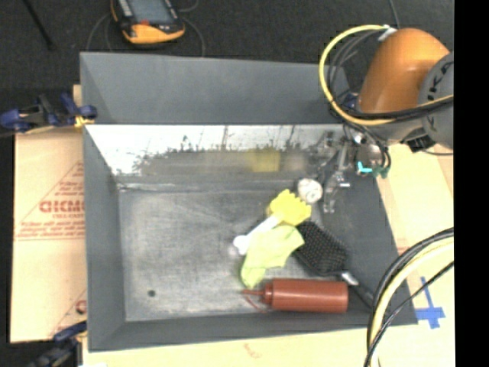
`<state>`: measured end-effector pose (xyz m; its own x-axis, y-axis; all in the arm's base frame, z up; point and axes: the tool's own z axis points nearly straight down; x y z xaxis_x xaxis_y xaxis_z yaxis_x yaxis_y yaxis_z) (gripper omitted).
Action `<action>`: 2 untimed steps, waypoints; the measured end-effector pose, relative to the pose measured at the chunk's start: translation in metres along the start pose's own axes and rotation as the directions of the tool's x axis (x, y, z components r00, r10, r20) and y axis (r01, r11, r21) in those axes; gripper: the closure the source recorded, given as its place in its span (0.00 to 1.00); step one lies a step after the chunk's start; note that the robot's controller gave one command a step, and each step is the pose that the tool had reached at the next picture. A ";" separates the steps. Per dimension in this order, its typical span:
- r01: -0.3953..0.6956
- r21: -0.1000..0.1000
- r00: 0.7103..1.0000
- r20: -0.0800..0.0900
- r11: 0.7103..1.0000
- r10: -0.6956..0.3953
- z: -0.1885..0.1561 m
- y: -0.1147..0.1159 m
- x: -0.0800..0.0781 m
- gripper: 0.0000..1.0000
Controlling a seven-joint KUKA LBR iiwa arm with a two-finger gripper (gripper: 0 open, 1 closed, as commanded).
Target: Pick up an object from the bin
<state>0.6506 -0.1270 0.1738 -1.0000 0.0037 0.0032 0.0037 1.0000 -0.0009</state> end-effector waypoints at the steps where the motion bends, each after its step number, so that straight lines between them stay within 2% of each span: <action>1: 0.002 0.002 1.000 0.009 1.000 -0.002 -0.005 0.000 -0.002 0.00; 2: 0.073 0.003 0.996 0.041 0.997 -0.073 0.090 -0.010 -0.005 1.00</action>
Offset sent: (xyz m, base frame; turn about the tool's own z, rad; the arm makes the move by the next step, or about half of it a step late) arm -0.0056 -0.0117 -0.1023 -0.0722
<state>0.6555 -0.1375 0.0837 -0.9969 -0.0691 -0.0380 -0.0690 0.9976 -0.0035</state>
